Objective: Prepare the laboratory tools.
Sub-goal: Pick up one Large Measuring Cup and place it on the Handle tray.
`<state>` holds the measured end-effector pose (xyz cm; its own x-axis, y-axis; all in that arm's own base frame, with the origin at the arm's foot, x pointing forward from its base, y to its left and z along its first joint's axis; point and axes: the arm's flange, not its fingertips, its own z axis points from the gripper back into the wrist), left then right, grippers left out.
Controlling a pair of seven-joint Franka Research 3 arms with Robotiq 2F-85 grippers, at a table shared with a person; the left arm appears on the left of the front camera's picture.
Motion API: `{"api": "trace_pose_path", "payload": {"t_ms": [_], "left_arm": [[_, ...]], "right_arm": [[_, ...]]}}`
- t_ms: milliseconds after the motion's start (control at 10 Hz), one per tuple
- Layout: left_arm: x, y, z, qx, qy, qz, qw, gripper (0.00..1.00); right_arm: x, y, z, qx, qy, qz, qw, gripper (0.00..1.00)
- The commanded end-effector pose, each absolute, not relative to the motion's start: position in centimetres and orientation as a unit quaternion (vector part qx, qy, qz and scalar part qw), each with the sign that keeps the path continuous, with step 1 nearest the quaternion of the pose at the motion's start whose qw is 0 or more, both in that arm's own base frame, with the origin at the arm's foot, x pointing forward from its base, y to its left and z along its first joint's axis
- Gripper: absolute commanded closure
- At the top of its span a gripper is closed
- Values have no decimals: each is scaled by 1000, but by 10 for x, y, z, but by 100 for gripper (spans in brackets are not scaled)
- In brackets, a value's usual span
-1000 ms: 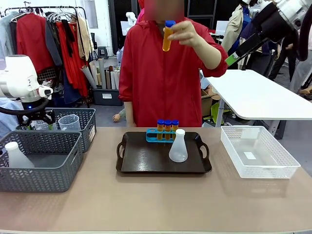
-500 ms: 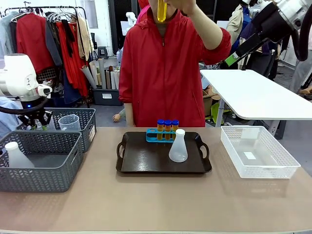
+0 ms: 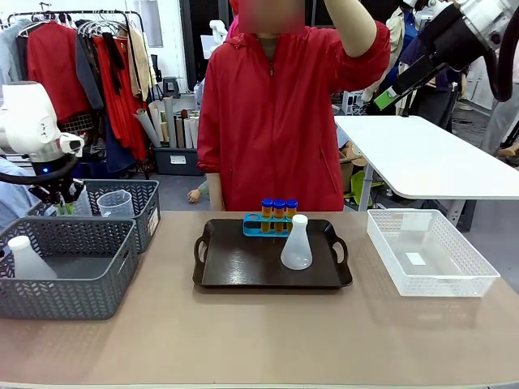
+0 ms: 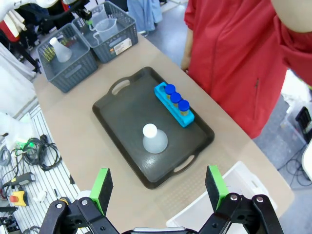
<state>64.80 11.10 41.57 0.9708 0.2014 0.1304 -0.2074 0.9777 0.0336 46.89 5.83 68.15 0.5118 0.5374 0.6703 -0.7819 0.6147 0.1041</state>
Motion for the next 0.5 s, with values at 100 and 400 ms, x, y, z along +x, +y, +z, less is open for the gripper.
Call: {"api": "trace_pose_path", "payload": {"t_ms": [100, 400], "left_arm": [[616, 103, 464, 11, -76, 74, 994, 100], [585, 90, 542, 0, -87, 9, 996, 100]], "right_arm": [[468, 59, 682, 207, -306, 389, 844, 0], [468, 59, 682, 207, -306, 389, 844, 0]]}}
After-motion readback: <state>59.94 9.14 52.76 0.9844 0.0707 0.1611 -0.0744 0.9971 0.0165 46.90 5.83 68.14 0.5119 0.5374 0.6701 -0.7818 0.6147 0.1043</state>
